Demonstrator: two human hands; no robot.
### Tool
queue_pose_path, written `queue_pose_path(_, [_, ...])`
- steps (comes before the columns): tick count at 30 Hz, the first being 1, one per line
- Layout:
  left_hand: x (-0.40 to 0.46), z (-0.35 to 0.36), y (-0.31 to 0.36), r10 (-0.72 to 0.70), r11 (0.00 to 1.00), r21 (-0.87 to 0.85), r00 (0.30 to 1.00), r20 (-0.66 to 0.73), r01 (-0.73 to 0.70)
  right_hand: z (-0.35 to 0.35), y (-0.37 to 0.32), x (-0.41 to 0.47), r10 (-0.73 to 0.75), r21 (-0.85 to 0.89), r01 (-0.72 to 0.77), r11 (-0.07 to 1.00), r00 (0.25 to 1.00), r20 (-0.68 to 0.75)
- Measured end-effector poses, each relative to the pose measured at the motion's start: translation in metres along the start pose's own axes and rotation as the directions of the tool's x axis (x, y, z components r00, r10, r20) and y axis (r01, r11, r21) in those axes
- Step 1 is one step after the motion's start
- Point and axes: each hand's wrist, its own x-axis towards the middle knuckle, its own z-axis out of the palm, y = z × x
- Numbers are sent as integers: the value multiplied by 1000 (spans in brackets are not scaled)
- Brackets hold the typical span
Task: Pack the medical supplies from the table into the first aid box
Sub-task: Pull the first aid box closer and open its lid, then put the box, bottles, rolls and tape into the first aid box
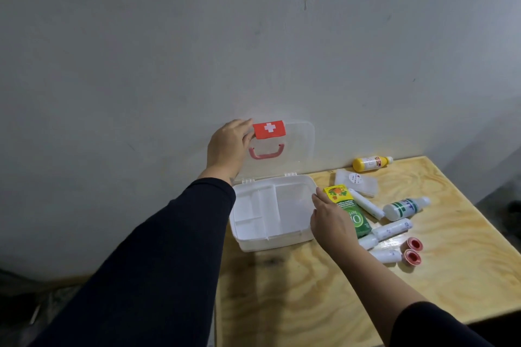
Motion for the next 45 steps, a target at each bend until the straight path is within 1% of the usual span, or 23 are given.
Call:
queue_pose_path(4, [-4,1,0,26,996,89,999,26,-28,2,-3,-1,-16,-23,16,1000,1000,-7])
queue_pose_path(7, [-18,1,1,54,982,180,998,19,-57,1,-4,-2,-21,-22,21,1000,1000,-6])
queue_pose_path(10, [-50,6,5,32,978,208,999,22,-36,1,-5,-2,-23,-18,23,1000,1000,8])
queue_pose_path(11, [-63,8,6,13,980,199,999,52,-23,2,-6,-1,-24,-12,24,1000,1000,9])
queue_pose_path(13, [-93,15,7,-21,984,177,988,152,-6,2,-6,-1,-33,14,33,999,999,-6])
queue_pose_path(16, [-130,29,7,-67,984,175,950,306,13,0,-6,-5,-18,86,22,996,999,-49])
queue_pose_path(18, [-145,37,5,-108,981,191,924,367,38,-3,-2,-6,14,111,-3,994,995,-102])
queue_pose_path(21, [-154,44,3,-174,970,230,894,412,83,-5,17,-6,108,151,-86,985,984,-144])
queue_pose_path(23, [-156,48,1,-210,962,253,868,450,102,-5,36,-6,205,139,-188,972,971,-121])
queue_pose_path(24, [-157,50,0,-215,959,266,858,466,96,-5,44,-5,236,109,-226,968,968,-87])
queue_pose_path(27, [-160,55,-2,-209,945,324,860,466,54,1,62,-2,263,21,-263,965,965,10])
queue_pose_path(29, [-160,57,-3,-210,931,363,864,458,34,7,68,1,258,4,-258,966,966,20])
queue_pose_path(31, [-159,58,-4,-207,918,395,870,447,16,12,71,5,253,-7,-253,967,968,-5])
queue_pose_path(33, [-158,59,-3,-204,909,416,881,428,8,14,75,8,258,16,-258,966,966,-18])
queue_pose_path(37, [-159,59,-4,-199,905,425,895,400,11,-1,84,16,279,104,-278,955,960,7])
queue_pose_path(39, [-158,59,-4,-203,908,419,893,401,19,-19,87,22,258,150,-251,956,966,-28])
queue_pose_path(41, [-157,59,-5,-212,906,423,888,407,23,-39,84,27,185,169,-171,971,980,-74])
queue_pose_path(43, [-156,59,-4,-220,904,428,883,414,25,-57,74,31,45,126,-32,992,993,-105])
queue_pose_path(45, [-156,57,-2,-223,904,427,880,419,25,-70,60,31,-136,41,140,989,986,-98])
